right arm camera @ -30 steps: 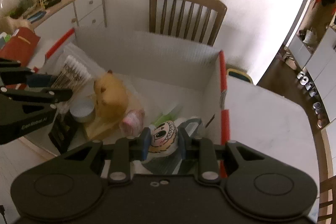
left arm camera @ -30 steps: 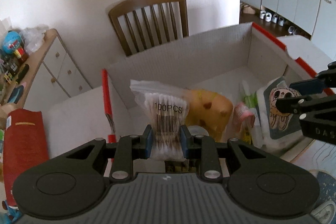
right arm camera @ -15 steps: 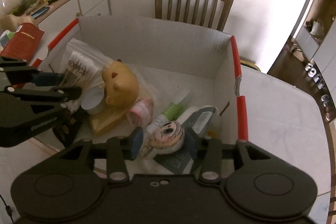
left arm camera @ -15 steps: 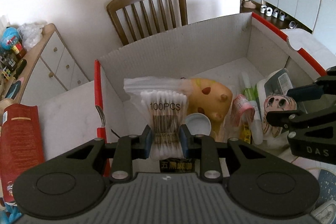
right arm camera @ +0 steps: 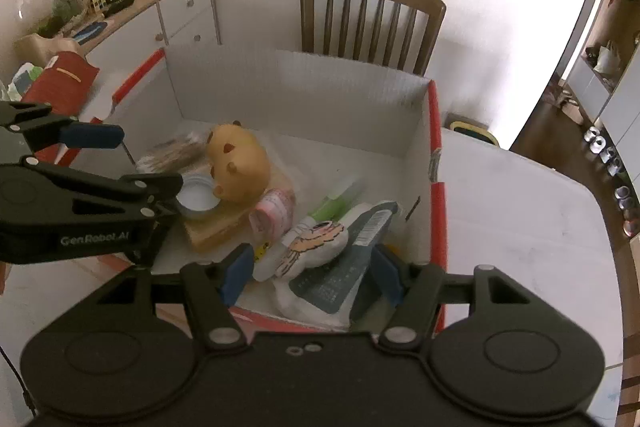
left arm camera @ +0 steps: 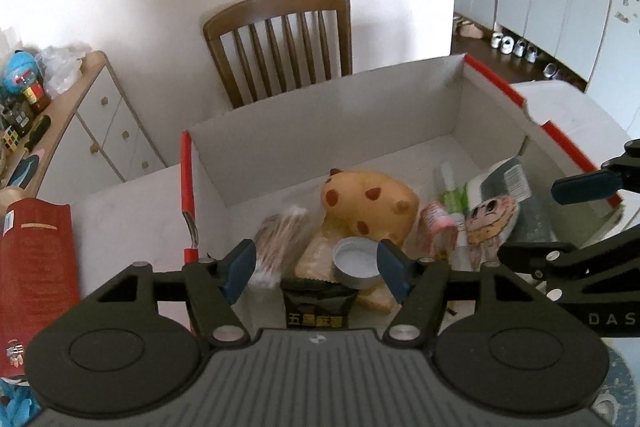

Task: Organize objects
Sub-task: 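Move both tools back over the remaining items on the table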

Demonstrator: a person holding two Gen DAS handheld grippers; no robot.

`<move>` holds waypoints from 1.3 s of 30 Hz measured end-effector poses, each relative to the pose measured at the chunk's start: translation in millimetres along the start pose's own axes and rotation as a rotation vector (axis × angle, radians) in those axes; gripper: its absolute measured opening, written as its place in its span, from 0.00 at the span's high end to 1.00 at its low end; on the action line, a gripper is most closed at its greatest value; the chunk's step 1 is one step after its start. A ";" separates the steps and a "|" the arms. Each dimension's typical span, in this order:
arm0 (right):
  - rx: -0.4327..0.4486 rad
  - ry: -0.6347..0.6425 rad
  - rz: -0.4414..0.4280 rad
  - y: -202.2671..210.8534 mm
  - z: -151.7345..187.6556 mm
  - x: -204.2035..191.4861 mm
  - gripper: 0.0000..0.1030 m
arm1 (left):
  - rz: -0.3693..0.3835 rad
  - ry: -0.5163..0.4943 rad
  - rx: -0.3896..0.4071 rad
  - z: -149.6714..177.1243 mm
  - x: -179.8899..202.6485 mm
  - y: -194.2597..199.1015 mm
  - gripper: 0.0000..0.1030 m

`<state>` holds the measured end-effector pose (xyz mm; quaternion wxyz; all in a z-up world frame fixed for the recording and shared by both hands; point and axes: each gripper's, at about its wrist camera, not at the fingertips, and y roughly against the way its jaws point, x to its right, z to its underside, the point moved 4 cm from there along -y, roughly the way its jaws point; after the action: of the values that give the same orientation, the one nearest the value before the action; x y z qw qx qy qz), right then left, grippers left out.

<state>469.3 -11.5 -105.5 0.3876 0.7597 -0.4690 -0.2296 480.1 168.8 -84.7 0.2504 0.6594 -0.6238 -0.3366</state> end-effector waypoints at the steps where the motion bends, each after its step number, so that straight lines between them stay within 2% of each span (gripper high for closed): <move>1: 0.005 -0.002 -0.003 3.3 -0.3 0.5 0.37 | 0.007 0.003 0.003 -0.4 0.7 2.6 0.36; 16: 0.083 0.009 -0.005 56.3 2.5 -1.3 0.35 | 0.070 0.036 0.062 -6.2 11.1 54.9 0.36; 27: 0.155 0.025 -0.053 106.1 15.7 -3.1 0.30 | 0.124 0.051 0.113 3.4 27.3 105.6 0.36; 32: 0.180 0.034 -0.061 125.5 27.5 -0.1 0.26 | 0.131 0.052 0.136 10.7 35.7 127.7 0.28; 39: 0.203 0.036 -0.089 145.2 51.7 3.5 0.17 | 0.160 0.063 0.145 29.8 47.7 151.6 0.26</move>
<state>356.4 -71.6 -19.4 0.3063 0.8191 -0.4487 -0.1842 358.1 109.6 3.4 0.2475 0.6341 -0.6890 -0.2488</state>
